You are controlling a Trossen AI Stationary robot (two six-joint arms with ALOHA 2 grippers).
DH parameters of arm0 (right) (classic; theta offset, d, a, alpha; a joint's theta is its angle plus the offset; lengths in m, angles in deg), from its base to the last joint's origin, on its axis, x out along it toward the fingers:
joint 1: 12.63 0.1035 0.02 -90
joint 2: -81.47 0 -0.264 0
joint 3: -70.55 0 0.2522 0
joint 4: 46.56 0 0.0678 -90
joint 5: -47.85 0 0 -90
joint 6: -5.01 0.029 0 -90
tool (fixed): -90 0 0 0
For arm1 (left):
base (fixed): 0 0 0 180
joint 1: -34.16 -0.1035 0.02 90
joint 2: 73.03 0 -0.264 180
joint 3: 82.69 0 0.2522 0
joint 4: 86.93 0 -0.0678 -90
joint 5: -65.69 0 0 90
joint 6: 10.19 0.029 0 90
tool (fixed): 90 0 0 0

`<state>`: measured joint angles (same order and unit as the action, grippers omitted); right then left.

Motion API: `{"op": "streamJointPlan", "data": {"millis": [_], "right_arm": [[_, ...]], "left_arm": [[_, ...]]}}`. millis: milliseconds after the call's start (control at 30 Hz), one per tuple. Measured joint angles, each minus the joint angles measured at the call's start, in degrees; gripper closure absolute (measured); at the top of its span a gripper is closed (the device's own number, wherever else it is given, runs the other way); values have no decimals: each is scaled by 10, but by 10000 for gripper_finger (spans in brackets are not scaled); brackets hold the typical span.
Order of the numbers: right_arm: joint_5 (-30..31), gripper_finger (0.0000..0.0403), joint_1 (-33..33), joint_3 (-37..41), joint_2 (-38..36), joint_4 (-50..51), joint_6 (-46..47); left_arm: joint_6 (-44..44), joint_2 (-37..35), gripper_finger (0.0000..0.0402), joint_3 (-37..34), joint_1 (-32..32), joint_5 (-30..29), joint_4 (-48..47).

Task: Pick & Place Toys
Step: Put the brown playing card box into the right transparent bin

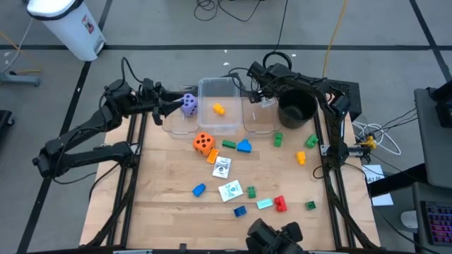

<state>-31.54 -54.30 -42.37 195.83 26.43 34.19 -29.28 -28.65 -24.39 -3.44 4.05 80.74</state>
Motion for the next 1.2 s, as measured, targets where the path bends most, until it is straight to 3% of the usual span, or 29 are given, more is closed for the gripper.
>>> {"op": "streamJointPlan", "data": {"millis": [533,1200], "right_arm": [[-33,100,14,0,0,-99,61],[-51,101,13,74,0,-178,66]], "left_arm": [[14,9,192,0,0,-14,0],[10,10,192,0,0,-14,1]]}}
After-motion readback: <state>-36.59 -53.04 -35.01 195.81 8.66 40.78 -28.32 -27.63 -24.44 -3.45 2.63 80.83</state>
